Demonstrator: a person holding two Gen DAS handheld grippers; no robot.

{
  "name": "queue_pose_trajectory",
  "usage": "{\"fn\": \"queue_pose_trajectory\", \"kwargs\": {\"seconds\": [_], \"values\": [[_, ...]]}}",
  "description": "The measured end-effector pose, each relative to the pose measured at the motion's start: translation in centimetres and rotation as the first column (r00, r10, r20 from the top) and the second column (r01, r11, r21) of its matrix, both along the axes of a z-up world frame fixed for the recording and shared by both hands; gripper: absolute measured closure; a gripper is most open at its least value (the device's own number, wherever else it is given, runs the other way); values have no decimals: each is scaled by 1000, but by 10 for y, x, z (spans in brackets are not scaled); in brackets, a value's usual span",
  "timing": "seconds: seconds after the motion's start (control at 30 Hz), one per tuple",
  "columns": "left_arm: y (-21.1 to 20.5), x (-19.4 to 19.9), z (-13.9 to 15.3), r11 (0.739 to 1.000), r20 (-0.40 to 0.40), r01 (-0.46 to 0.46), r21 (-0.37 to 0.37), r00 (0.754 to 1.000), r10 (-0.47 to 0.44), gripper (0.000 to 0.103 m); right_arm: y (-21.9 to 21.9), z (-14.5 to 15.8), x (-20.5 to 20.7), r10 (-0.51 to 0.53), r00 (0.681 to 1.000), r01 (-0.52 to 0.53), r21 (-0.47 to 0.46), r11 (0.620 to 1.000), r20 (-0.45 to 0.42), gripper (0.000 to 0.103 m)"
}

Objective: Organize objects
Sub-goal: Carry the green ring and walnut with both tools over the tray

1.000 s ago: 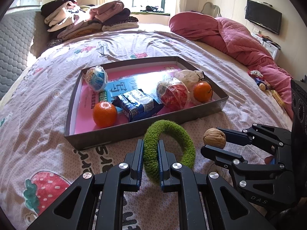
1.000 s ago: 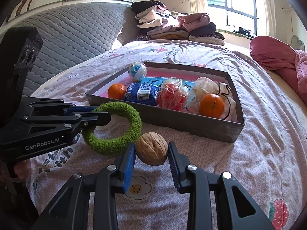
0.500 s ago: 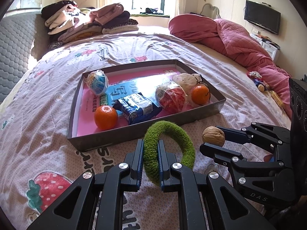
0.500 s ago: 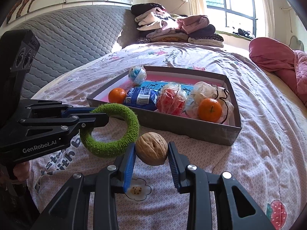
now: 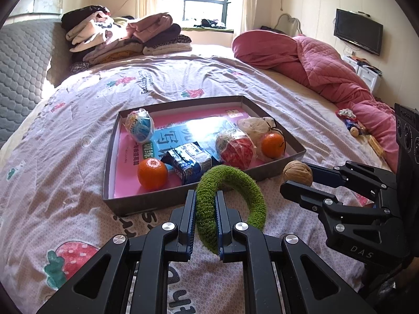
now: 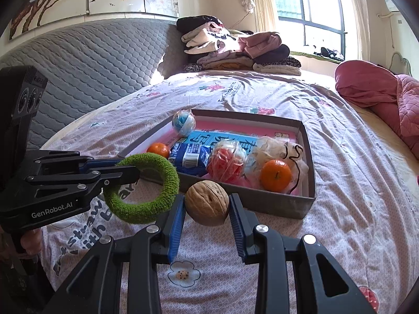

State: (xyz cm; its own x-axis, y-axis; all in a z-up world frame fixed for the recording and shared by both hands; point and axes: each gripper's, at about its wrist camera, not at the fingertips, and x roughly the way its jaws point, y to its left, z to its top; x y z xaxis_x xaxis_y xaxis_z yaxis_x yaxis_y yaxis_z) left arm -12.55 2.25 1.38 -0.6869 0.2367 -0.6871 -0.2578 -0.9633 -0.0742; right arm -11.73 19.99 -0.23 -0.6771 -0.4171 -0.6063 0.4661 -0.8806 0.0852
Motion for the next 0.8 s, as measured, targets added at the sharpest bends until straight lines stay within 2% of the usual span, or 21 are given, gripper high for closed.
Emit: {"fn": "queue_pose_trajectory", "kwargs": {"seconds": [0.23, 0.8], "values": [[-10, -5, 10, 1000, -21, -20, 9, 1000, 20, 90, 1, 13, -5, -2, 1000, 2, 4, 1000, -30, 69], [-31, -23, 19, 997, -66, -74, 13, 995, 75, 90, 12, 25, -27, -47, 997, 47, 5, 999, -64, 69]]}}
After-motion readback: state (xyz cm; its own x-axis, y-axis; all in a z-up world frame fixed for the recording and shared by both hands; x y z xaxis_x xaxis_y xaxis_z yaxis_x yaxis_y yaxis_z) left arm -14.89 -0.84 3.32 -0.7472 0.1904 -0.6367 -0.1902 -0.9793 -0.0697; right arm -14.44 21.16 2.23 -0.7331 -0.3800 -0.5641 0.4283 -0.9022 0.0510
